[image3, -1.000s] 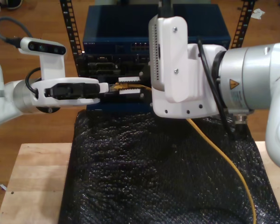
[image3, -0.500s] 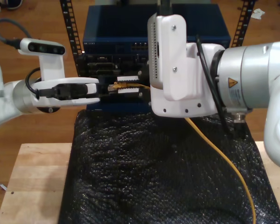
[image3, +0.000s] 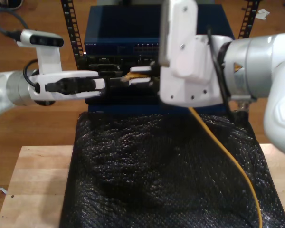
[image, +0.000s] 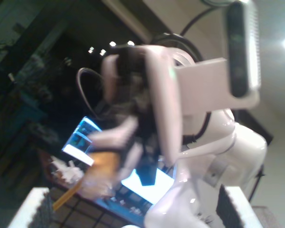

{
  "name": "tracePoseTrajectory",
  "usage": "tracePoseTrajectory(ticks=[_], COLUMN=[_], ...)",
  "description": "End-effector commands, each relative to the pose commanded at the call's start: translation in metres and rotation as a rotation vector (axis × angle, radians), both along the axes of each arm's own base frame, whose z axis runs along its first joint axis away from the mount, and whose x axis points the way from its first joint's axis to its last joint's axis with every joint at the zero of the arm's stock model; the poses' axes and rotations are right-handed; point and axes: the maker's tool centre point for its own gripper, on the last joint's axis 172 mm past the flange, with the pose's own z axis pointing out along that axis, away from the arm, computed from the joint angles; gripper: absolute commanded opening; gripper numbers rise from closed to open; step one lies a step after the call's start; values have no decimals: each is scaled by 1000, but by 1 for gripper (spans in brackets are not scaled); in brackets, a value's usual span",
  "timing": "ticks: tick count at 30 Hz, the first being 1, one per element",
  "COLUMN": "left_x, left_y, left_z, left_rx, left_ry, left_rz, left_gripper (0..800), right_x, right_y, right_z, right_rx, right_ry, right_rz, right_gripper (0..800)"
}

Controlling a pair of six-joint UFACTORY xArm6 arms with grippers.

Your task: Grab the cable and plug it in

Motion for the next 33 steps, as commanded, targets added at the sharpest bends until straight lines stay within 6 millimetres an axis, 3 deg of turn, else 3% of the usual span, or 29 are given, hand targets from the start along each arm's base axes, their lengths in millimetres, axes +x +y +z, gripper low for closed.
tracePoseTrajectory(ticks=[6,10,16,23,28,33], left_x=[8,21,24,18,12,3], left_y=[4,19,27,38,49,69], left_z=[-8,-14,-31,-51,-67,-77], left_rx=[96,168,300,466,571,672], left_ry=[-43,-79,-153,-227,-264,-323], left_rz=[37,83,100,96,75,59], left_gripper=[797,798,797,798,798,798], right_x=[4,18,32,41,45,54], right_y=[-13,-38,-75,-105,-108,-126], right_z=[-13,-20,-53,-70,-87,-103], right_rx=[-10,-4,-18,-22,-33,-33], right_ry=[40,74,165,228,264,306], right_rz=[-18,-90,-167,-213,-222,-267], right_gripper=[0,0,0,0,0,0])
